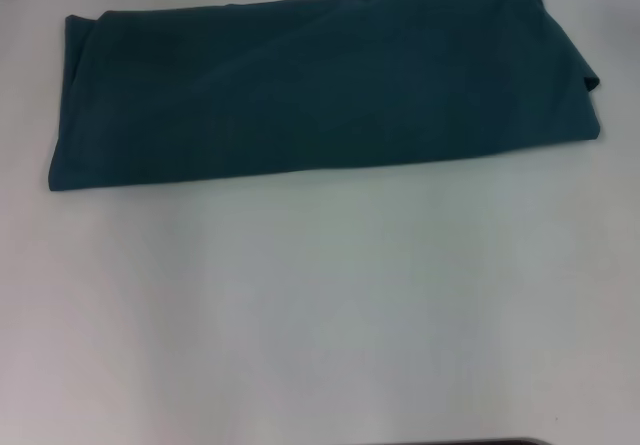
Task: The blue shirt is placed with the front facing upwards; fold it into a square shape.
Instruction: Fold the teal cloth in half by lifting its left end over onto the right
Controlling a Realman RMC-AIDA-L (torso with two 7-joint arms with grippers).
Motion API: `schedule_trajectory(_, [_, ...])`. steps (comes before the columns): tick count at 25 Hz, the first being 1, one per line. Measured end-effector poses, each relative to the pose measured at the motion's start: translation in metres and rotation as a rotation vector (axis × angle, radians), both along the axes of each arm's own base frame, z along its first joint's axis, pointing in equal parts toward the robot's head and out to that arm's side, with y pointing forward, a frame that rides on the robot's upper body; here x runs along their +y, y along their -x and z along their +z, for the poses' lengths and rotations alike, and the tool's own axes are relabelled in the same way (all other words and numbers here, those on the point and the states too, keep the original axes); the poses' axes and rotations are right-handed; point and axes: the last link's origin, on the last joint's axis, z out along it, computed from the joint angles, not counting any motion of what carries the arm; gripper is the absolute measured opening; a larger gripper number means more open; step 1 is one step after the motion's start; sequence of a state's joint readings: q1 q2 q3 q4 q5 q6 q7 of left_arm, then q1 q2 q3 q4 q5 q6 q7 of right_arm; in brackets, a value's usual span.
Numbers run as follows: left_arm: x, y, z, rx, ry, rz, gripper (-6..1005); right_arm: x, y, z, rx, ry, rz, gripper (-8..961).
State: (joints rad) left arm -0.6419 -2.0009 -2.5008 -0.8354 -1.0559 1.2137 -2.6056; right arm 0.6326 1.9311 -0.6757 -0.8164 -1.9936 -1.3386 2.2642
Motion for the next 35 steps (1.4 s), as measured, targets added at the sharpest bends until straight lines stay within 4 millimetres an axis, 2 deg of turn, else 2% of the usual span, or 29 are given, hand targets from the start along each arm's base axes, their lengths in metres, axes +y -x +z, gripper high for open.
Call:
schedule_trajectory(2, [-0.015, 0.002, 0.006, -0.100, -0.005, -0.047, 592, -0.026, -0.010, 0.007, 0.097, 0.012, 0.048, 718])
schedule_trajectory(4, [-0.027, 0.004, 0.008, -0.170, -0.001, -0.072, 662, -0.053, -0.020, 0.011, 0.173, 0.024, 0.098, 894])
schedule_trajectory(9, [-0.048, 0.018, -0.006, -0.265, 0.032, -0.035, 649, -0.103, -0.047, 0.003, 0.262, 0.063, 0.099, 899])
schedule_trajectory(13, [-0.058, 0.036, -0.034, -0.304, 0.049, 0.045, 643, -0.126, -0.068, -0.016, 0.312, 0.069, 0.043, 900])
schedule_trajectory(17, [-0.059, 0.057, -0.052, -0.275, 0.016, 0.140, 644, -0.135, -0.083, -0.031, 0.323, 0.063, -0.010, 900])
schedule_trajectory(21, [-0.058, 0.069, -0.061, -0.224, -0.024, 0.213, 644, -0.134, -0.087, -0.035, 0.303, 0.069, -0.026, 900])
schedule_trajectory(35, [-0.055, 0.091, -0.062, -0.089, -0.066, 0.298, 645, -0.127, -0.080, -0.040, 0.304, 0.090, -0.014, 900])
